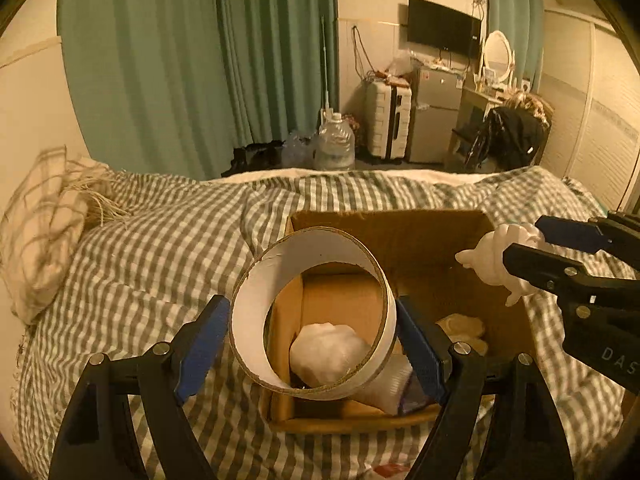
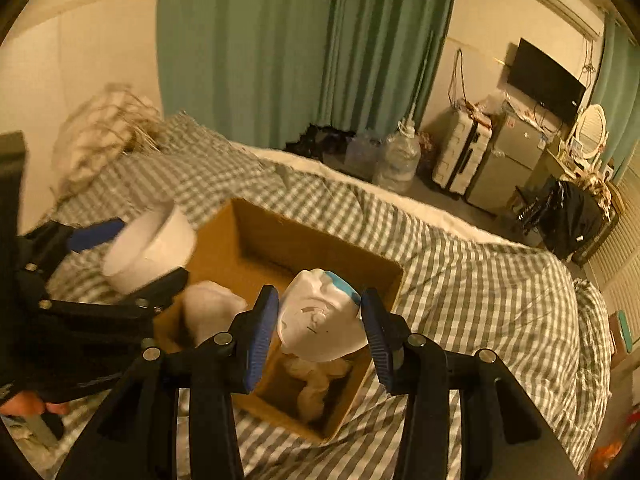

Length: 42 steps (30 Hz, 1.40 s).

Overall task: Organize objects
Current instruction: 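Lower the paper ring and star container into the box and open both tools, then move both open tools back toward the items on the bed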

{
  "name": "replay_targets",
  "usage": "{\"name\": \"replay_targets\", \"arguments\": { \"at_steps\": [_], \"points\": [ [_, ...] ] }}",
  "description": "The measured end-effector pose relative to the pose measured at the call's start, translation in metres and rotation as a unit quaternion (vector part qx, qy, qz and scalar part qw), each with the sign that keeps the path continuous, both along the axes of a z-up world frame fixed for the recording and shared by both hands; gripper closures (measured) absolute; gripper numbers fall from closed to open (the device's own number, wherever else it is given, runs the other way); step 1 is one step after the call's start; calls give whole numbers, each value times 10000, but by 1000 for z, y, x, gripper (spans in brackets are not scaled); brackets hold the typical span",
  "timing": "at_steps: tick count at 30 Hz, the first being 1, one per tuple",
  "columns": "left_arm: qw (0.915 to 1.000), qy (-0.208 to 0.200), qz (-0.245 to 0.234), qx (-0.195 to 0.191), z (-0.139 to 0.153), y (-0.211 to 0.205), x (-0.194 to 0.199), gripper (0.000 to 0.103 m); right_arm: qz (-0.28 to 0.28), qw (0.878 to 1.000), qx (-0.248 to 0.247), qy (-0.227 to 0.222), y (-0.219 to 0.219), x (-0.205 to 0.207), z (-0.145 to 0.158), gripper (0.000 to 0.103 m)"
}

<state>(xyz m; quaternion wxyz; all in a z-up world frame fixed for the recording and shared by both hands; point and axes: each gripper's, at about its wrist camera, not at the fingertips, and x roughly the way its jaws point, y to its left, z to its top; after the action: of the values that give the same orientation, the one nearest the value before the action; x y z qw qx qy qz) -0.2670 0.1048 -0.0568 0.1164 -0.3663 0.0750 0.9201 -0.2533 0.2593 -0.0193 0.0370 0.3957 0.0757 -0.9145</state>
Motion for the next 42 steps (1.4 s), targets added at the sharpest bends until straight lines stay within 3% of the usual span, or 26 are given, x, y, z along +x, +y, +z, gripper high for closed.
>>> {"name": "replay_targets", "arguments": {
  "at_steps": [6,7,9,21,27,31,37,42],
  "points": [
    [9997,-160,-79,160,-3,4,-2,16,-39,9994,-324,80,14,1,-6,59],
    [9998,-154,-72,135,-1,6,1,14,-68,9992,-355,142,17,5,-2,52],
    [9999,-108,8,11,6,8,9,0,-118,9985,-448,297,22,17,12,33],
    [9981,483,376,109,70,-43,105,0,115,9968,-260,746,3,131,86,32],
    [9974,552,469,38,70,-70,152,0,251,9962,-127,828,-11,181,93,32],
    [9979,373,529,54,44,-82,174,0,347,9971,-80,674,-20,199,70,32],
    [9970,-202,742,122,-21,-88,197,0,344,9993,-63,-89,-28,201,-11,32],
    [9953,-692,656,-161,-62,-72,200,0,318,9955,289,-845,-31,210,-82,32]
  ]
}}
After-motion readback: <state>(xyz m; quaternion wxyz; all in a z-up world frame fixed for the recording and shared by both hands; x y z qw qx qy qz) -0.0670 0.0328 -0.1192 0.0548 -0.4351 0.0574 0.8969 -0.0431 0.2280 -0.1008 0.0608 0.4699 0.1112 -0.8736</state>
